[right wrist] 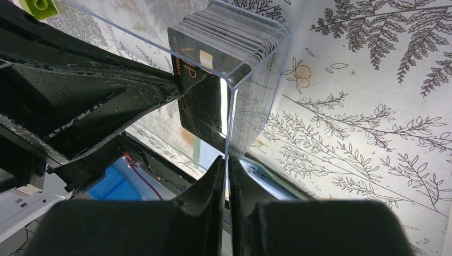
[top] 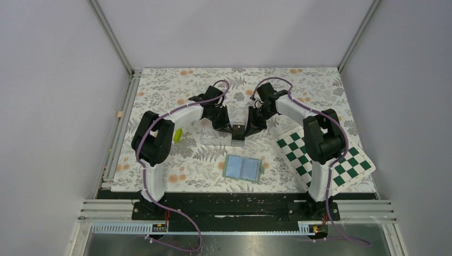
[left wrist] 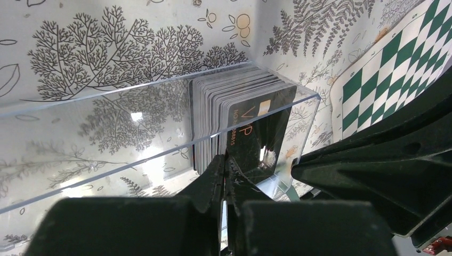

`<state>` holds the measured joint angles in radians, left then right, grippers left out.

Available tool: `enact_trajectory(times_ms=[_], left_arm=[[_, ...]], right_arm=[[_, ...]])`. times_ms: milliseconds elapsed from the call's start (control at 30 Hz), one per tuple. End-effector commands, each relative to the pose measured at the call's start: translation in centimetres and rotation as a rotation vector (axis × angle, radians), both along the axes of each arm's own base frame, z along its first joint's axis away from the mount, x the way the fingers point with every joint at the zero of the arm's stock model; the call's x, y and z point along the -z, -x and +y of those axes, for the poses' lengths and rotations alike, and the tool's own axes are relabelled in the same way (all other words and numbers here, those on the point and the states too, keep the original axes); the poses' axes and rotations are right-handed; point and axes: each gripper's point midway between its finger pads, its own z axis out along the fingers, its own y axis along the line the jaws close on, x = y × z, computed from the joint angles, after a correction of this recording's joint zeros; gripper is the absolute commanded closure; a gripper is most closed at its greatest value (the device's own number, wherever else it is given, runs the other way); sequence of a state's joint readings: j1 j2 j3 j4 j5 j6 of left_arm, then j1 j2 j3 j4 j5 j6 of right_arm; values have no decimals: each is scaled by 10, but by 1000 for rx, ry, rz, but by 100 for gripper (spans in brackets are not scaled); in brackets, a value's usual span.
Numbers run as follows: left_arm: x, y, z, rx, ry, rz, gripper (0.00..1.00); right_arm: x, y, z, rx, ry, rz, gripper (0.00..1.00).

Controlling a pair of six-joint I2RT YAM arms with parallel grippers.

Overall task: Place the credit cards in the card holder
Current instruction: Pick up the credit card from the storage box.

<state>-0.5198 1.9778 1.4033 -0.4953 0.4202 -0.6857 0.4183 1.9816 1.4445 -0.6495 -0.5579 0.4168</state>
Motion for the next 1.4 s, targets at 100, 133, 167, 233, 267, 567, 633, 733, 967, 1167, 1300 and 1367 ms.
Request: enact_trajectory(times_ms=[100,133,167,233,267,567,633,733,967,1167,1300,1367], left_arm=[[-12,-14,0,8,-44,-75,100],[-12,-14,1,13,-55,-76,100],[-13,-14,0,19,-58,-78,100],[-16,-13,-3,28,-48,-81,100],[-17,-14,-6,32,-44,-82,100],[-16,-11,-9,45,-74,-86,81],[-16,-12,-5,38,-102,-100,79],[-15,-11,-2,44,-135,-111,78],[-5,-7,-6,69,-163,-87,81],[-12,-8,-9,69,-155,-107,75],[-24,-9,-10,61,-134,-129,73],[-33,-11,-12,55,-114,-158,68]], right_arm=[[-6,3,10,-23,-27,4,89],[-6,3,10,-23,-27,3,89],[-6,3,10,-23,-27,4,89],[-7,3,10,-23,-27,3,89],[-7,3,9,-23,-27,1,89],[-8,4,10,-26,-32,2,89],[-8,4,10,-27,-32,1,89],[-8,5,9,-28,-31,2,89],[-8,6,9,-30,-34,5,89],[-8,6,9,-31,-33,4,89],[-9,6,9,-32,-36,2,89],[-8,6,9,-31,-34,1,89]])
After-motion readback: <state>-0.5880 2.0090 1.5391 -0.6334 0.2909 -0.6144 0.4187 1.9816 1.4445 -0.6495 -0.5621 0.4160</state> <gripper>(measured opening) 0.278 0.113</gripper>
